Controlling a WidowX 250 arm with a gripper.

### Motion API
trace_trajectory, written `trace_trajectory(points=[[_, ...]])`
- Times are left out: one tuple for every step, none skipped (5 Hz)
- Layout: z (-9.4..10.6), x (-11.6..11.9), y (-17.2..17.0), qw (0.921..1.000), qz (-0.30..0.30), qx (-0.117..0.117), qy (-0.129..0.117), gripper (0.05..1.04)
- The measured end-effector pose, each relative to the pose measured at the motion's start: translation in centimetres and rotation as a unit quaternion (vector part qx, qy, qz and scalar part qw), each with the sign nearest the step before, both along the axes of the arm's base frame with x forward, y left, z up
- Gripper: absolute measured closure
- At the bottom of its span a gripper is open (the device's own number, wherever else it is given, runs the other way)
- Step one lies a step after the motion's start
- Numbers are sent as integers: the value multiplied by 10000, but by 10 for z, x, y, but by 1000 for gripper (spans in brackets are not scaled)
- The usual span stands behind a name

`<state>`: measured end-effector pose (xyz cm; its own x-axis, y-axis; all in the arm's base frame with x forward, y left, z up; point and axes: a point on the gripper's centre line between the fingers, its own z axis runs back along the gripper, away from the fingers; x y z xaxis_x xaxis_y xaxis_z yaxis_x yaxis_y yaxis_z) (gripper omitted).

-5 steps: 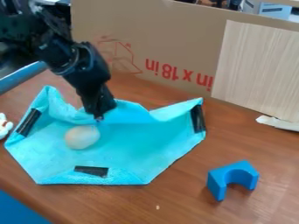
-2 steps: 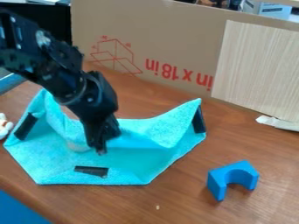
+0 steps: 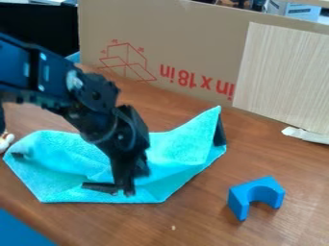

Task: Fold clothes from top left to bottom right

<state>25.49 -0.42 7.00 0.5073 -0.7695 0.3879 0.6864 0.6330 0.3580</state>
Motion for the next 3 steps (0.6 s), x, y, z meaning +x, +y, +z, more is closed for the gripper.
trace_trajectory(points=[[-12, 0, -15, 9997, -30, -222, 135, 283], [-1, 2, -12, 9946, 21, -885, 547, 85], [24, 5, 3, 9902, 126, -1183, 736, 83]])
